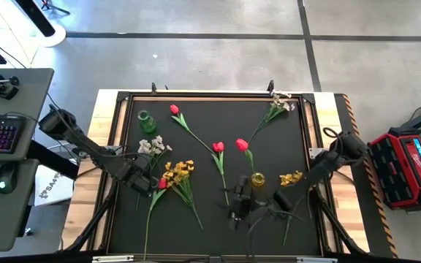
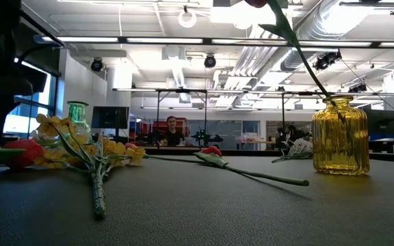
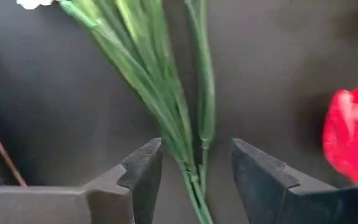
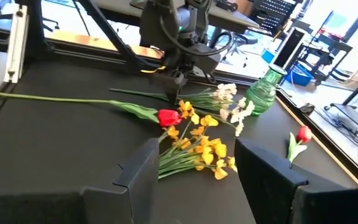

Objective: Sort flowers into vase by color
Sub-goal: Put the left white clustered flowers into the green flower vase

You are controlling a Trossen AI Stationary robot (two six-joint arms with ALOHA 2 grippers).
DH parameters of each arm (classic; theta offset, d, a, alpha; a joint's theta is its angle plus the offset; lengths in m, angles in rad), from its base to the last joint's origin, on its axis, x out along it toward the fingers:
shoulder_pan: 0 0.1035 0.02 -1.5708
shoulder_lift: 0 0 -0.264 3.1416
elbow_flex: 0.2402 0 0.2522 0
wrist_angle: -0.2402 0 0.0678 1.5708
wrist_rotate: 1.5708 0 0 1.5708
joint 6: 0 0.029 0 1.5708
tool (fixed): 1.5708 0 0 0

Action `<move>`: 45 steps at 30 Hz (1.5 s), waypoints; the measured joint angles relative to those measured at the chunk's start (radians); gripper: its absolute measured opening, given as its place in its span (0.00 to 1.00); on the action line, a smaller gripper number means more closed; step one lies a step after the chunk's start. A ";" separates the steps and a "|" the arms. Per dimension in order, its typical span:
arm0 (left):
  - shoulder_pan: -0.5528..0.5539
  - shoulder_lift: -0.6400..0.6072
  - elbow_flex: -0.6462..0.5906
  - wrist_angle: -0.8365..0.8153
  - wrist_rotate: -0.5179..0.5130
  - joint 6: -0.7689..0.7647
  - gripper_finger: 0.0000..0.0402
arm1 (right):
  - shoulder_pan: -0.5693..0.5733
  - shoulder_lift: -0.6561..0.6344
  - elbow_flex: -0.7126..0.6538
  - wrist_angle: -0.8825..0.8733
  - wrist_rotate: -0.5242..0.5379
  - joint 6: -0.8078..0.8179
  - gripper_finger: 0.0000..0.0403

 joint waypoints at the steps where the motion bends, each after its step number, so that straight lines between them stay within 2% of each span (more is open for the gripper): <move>1: 0.000 0.006 -0.009 0.006 0.006 -0.010 0.45 | -0.004 0.000 0.000 0.000 -0.008 -0.003 0.49; 4: 0.005 0.022 -0.051 0.054 0.038 -0.036 0.47 | -0.011 0.000 0.000 0.000 -0.042 -0.003 0.49; 8: 0.005 0.018 -0.085 0.090 0.025 -0.061 0.44 | -0.010 0.000 0.000 0.000 -0.081 -0.006 0.49; 12: 0.010 0.014 -0.087 0.095 0.017 -0.060 0.34 | -0.010 0.000 0.000 0.000 -0.084 -0.006 0.49; 20: 0.029 0.010 -0.088 0.071 0.040 -0.027 0.04 | -0.010 0.000 0.000 -0.001 -0.084 -0.006 0.49; 23: 0.017 -0.017 -0.095 0.070 0.033 -0.014 0.03 | -0.010 0.000 0.000 -0.012 -0.084 -0.008 0.49; 27: -0.039 -0.105 -0.101 0.053 -0.028 -0.062 0.02 | 0.002 0.000 0.000 -0.036 -0.082 -0.007 0.49; 32: -0.104 -0.262 -0.078 0.063 -0.201 -0.073 0.01 | 0.043 0.000 0.000 -0.043 0.005 -0.007 0.49; 35: -0.123 -0.338 -0.041 0.083 -0.343 0.017 0.01 | 0.062 0.000 0.000 -0.044 0.061 -0.007 0.49; 38: -0.119 -0.397 -0.004 0.102 -0.512 0.191 0.01 | 0.070 0.000 0.000 -0.044 0.078 -0.005 0.49; 41: -0.101 -0.442 0.023 0.124 -0.691 0.441 0.01 | 0.069 0.000 0.000 -0.044 0.063 -0.007 0.49; 43: -0.075 -0.475 0.029 0.130 -0.833 0.592 0.01 | 0.062 0.000 0.000 -0.045 0.059 -0.018 0.49; 45: -0.040 -0.515 0.030 0.146 -0.984 0.669 0.01 | 0.055 0.000 0.000 -0.044 0.059 -0.025 0.49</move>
